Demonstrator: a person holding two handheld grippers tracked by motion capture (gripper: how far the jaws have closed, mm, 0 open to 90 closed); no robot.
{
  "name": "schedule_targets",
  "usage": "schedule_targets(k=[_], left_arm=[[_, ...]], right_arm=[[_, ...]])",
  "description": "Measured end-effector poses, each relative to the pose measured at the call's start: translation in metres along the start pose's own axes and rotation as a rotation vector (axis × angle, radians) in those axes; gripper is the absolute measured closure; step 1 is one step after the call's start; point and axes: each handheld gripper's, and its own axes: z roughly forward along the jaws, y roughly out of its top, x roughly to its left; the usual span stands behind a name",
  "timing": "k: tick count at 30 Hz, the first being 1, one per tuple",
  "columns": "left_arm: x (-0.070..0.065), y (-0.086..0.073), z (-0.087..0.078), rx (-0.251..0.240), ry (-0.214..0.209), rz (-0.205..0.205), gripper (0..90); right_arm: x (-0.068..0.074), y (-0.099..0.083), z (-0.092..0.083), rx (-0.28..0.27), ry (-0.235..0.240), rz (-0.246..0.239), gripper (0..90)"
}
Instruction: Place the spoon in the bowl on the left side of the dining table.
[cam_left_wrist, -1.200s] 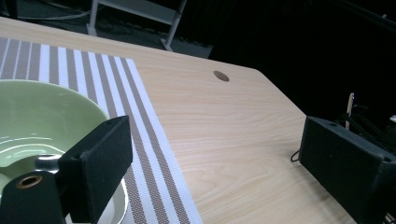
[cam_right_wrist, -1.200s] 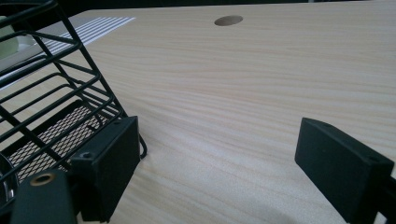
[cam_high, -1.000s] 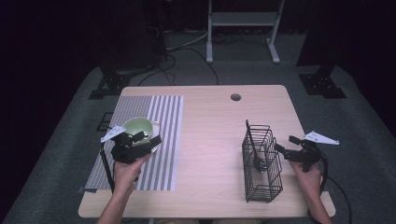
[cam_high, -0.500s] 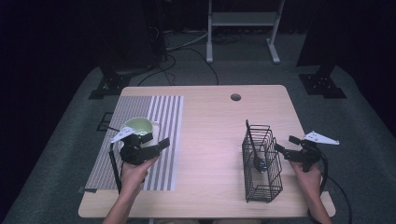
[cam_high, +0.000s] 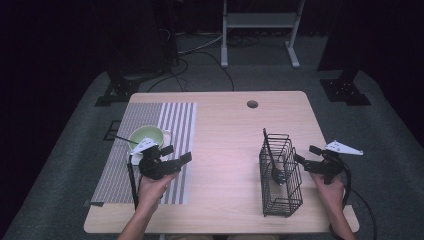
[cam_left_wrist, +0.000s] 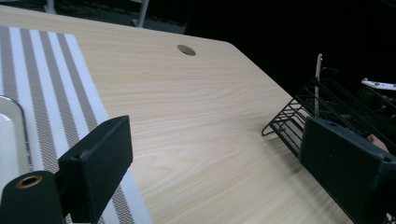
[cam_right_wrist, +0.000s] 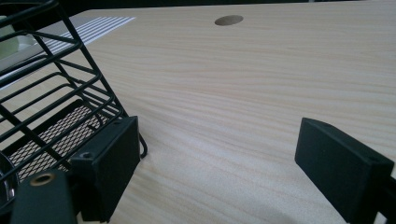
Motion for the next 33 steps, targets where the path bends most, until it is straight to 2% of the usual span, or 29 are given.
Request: schedule_targets(k=[9, 19, 26, 33], left_arm=[[-0.008, -0.014, 0.014, 0.035, -0.025, 0.005, 9.1], [-0.010, -0.021, 0.018, 0.059, -0.029, 0.021, 9.1], [-0.011, -0.025, 0.020, 0.064, -0.031, 0.018, 9.1], [-0.015, -0.030, 0.023, 0.083, -0.034, 0.035, 9.1]], right_arm=[[0.000, 0.000, 0.000, -0.001, -0.001, -0.001, 13.0], [0.000, 0.000, 0.000, 0.000, -0.002, -0.003, 13.0], [0.000, 0.000, 0.000, 0.000, -0.003, -0.003, 13.0], [0.000, 0.000, 0.000, -0.001, -0.002, -0.001, 13.0]])
